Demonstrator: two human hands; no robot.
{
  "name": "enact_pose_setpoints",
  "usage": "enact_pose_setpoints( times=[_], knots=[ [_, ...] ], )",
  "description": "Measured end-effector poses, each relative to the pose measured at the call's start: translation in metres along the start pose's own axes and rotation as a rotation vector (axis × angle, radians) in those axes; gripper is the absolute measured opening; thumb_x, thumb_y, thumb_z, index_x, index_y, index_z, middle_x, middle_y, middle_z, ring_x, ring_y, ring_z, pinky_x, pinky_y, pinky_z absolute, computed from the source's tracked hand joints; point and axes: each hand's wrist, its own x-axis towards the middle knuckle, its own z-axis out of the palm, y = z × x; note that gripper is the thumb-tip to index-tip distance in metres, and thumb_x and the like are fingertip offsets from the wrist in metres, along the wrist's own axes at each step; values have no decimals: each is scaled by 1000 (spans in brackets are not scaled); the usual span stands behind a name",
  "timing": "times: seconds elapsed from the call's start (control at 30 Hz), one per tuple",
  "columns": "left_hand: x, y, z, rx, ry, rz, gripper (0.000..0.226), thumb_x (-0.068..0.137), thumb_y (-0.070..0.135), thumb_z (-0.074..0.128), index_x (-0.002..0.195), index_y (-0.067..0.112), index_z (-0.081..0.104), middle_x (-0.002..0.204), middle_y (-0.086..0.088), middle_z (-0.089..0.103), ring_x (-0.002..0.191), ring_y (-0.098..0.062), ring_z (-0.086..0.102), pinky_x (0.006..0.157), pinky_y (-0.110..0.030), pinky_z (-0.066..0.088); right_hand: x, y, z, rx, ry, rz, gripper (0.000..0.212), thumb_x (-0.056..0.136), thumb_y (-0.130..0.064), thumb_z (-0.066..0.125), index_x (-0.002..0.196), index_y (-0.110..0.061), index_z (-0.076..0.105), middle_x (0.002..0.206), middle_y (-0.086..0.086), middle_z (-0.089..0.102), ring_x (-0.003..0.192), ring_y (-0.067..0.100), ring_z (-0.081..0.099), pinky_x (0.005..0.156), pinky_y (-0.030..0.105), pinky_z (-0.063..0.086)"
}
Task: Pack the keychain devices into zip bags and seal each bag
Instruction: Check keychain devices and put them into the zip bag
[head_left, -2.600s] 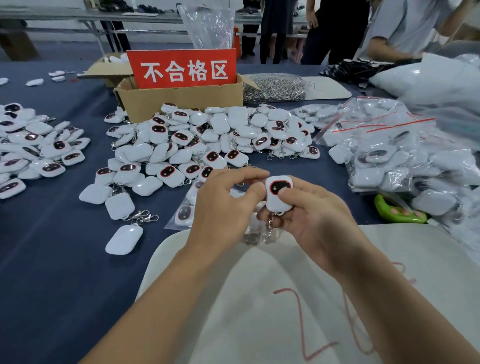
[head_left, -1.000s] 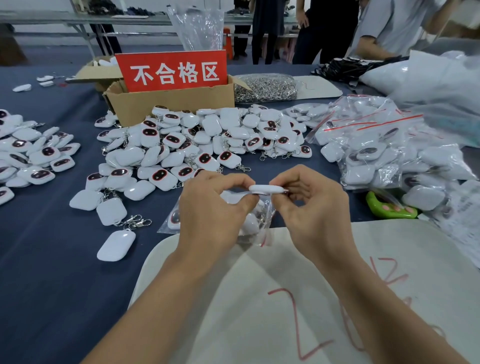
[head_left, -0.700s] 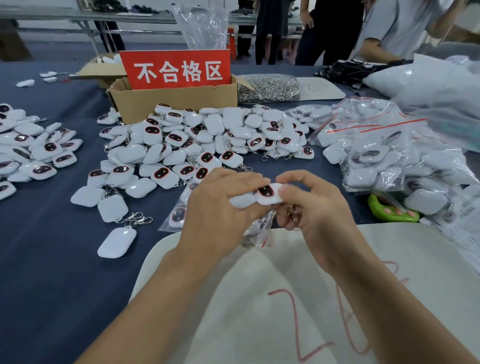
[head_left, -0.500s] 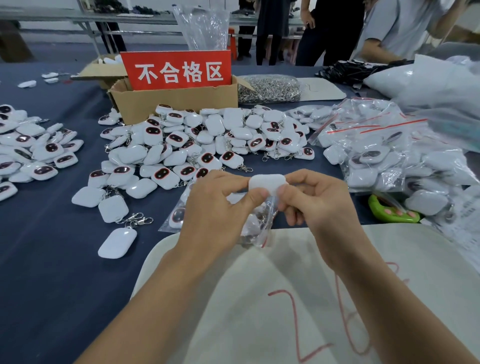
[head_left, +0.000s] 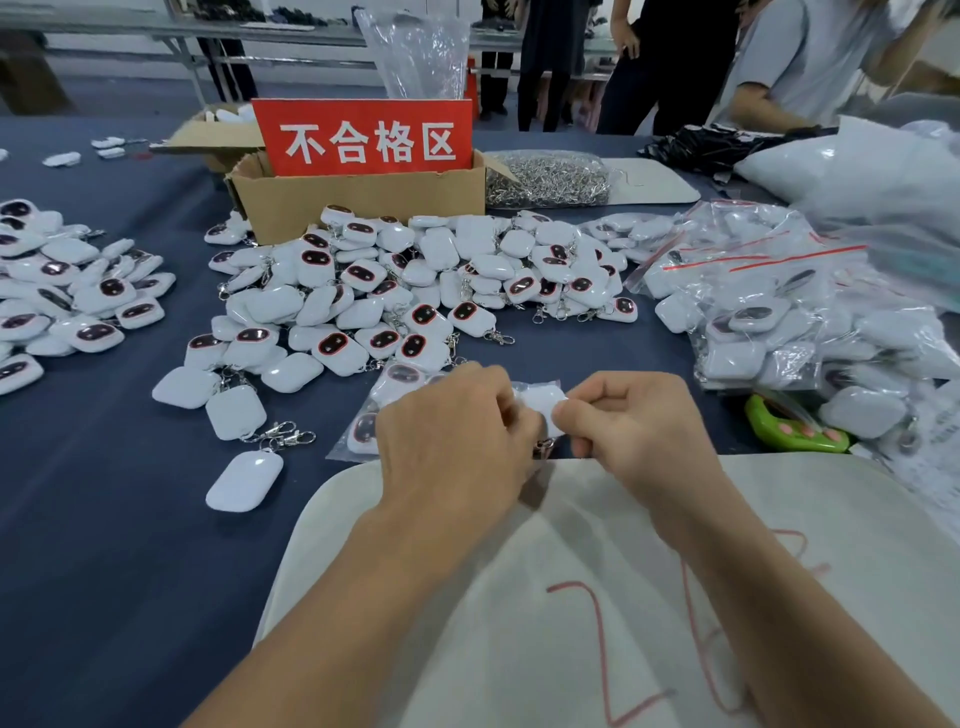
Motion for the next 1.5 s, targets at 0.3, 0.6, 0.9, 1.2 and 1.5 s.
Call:
enact_pose_setpoints(
  times=[0.3,0.6,0.9,1.2,1.5],
  knots=[
    [-3,0,-7,225,-74,34,27,82,55,50,84,29,48,77,4,65,68,-23,42,52,-32,9,3,5,10,-313,146,40,13,80,-28,73,66,-26,72,45,-11,55,52,5,51,48,21,37],
    [-4,5,-12,363,-96,22,29,91,54,51,84,29,62,67,3,56,58,-19,34,50,-30,8,3,2,3,-268,72,13,19,75,-18,74,57,-14,66,44,-7,43,47,8,36,43,15,31],
    [3,-3,-3,348,-76,103,37,90,59,50,78,26,60,71,4,60,65,-21,45,49,-30,10,1,1,0,-317,105,31,28,58,-38,61,56,-11,53,46,-7,37,49,10,34,44,22,25],
    [0,-1,-5,-56,-37,60,40,75,35,63,50,15,40,45,1,40,48,-19,40,46,-28,26,1,4,1,-123,-72,-10,26,65,-27,69,54,-9,54,50,-4,36,54,13,29,52,29,26],
    [-2,-7,-2,93,91,103,38,76,57,55,55,26,56,53,7,60,55,-20,54,52,-26,28,2,5,22,-374,-48,-65,27,85,-20,69,59,-25,66,43,-11,50,48,8,40,45,19,34]
  ],
)
